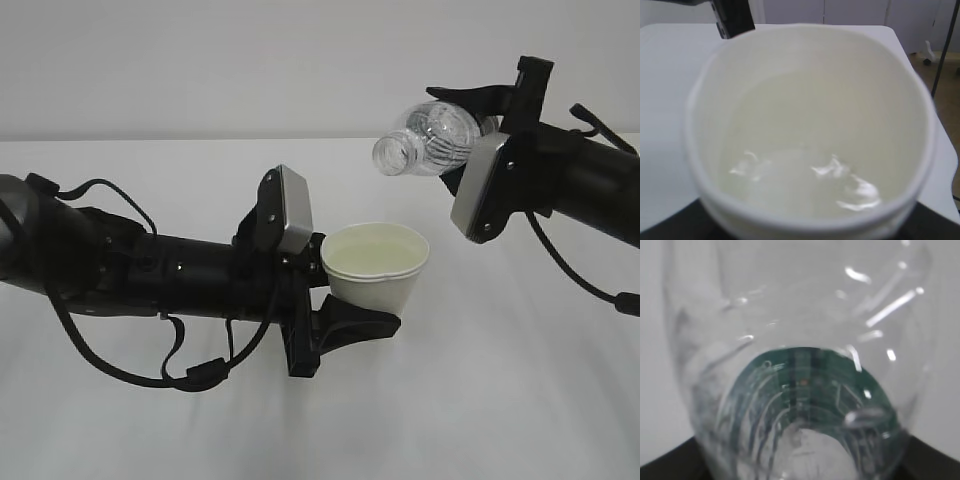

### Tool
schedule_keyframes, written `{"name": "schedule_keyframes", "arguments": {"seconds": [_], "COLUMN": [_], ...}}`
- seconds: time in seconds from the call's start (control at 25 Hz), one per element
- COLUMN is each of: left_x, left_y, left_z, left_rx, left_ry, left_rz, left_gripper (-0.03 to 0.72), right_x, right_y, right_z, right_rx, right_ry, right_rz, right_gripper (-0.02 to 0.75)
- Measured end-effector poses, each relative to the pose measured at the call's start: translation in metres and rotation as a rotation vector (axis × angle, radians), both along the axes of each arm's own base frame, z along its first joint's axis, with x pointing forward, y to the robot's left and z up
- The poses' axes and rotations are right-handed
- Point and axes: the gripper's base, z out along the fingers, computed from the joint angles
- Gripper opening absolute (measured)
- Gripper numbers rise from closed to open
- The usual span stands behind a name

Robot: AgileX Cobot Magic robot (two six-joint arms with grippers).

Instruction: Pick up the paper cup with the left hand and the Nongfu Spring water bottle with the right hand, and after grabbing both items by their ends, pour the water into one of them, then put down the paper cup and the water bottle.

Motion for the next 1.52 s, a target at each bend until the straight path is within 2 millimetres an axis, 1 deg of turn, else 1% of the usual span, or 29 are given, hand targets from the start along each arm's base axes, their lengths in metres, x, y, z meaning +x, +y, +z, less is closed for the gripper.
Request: {"name": "schedule_keyframes", "arguments": {"seconds": [0.44,0.84,1.24,1.52], "left_x": [0.001,0.003,0.003,0.003], "left_y": [0.000,0.000,0.000,0.000], "left_z": [0.001,0.002,0.002,0.002], "left_rx": [-0.009,-0.021,-0.022,-0.022], "left_ry": [0.002,0.010,0.010,0.008], "left_rz": [0.017,0.039,0.041,0.040], "left_gripper": [0.420,0.420,0.420,0.420], "right_x": [0.003,0.004,0.005,0.004], "right_y": [-0.003,-0.008,-0.013,-0.019], "right_z": [0.002,0.002,0.001,-0.005], "right_rx": [0.189,0.433,0.645,0.724], "right_ry": [0.121,0.277,0.392,0.442], "right_rz": [-0.058,-0.121,-0.190,-0.259], "right_gripper": [0.447,0.447,0.447,0.447]}}
